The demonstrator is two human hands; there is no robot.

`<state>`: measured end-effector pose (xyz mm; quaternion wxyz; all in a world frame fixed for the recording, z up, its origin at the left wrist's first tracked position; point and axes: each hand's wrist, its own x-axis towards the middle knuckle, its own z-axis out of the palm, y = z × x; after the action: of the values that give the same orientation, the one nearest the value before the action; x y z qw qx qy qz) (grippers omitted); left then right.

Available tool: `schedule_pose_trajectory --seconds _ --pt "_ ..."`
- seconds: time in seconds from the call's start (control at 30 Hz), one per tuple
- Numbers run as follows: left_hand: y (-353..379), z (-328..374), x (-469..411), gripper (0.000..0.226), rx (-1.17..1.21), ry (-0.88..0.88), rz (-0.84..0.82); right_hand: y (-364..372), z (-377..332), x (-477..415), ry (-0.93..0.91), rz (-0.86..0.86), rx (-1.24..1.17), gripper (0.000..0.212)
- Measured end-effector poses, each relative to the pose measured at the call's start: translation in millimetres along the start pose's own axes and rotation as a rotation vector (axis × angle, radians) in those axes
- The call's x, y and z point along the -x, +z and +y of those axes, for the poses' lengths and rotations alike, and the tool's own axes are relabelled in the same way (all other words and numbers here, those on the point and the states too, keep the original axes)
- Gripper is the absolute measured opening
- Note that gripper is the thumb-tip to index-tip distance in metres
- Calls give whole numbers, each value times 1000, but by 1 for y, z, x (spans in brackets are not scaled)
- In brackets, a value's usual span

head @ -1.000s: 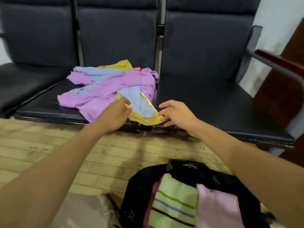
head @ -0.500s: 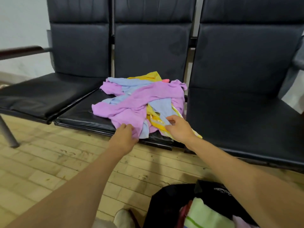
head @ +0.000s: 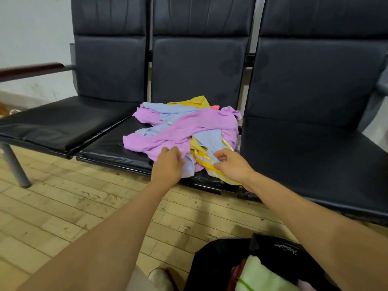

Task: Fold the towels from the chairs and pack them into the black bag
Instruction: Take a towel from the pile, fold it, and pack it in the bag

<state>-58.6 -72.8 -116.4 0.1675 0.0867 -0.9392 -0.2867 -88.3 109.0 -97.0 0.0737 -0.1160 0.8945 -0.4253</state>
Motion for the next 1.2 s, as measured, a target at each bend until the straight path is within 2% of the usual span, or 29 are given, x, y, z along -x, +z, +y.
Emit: schedule_pose_trajectory --seconds 0.07,0.17,0.2,0.27,0.33,0.4,0.47,0.53,0.63,0.67,0.73,0.83,0.97,1.1,1.2 --pt "-9 18 2 16 187 50 58 0 0 2 -27 114 -42 33" --pt "-24 48 18 16 518 76 48 1 -4 3 4 285 -192 21" --pt "-28 55 22 15 642 65 27 0 -7 4 51 270 -308 22" --pt "-32 65 26 16 805 41 -14 -3 -17 7 165 119 -595 28" --pt "-33 72 25 23 905 -9 -66 -7 -25 8 241 -29 -824 35" --pt "-31 76 25 28 973 -49 -149 -12 -25 6 280 -71 -1051 40" --pt "-27 82 28 28 1003 -34 -238 -19 -21 5 323 -60 -1174 44" --pt "-23 88 30 26 1056 -10 -332 -25 -18 6 332 -59 -1173 42" --pt "-18 101 34 24 1033 13 -472 -34 -14 7 322 -26 -1053 22" --pt "-16 105 36 22 965 33 -503 -39 -13 7 322 7 -1026 22" --pt "-10 113 41 14 858 51 -508 -52 -11 11 319 100 -1034 24" --pt "-1 122 40 8 866 13 -441 -80 -9 21 307 211 -1119 11" --pt "11 140 36 10 874 -50 -412 -128 5 36 181 313 -1085 21" --pt "26 165 37 16 825 -45 -410 -178 30 66 289 424 -1078 18" --pt "46 182 39 18 740 -49 -442 -202 65 88 245 497 -1132 25"
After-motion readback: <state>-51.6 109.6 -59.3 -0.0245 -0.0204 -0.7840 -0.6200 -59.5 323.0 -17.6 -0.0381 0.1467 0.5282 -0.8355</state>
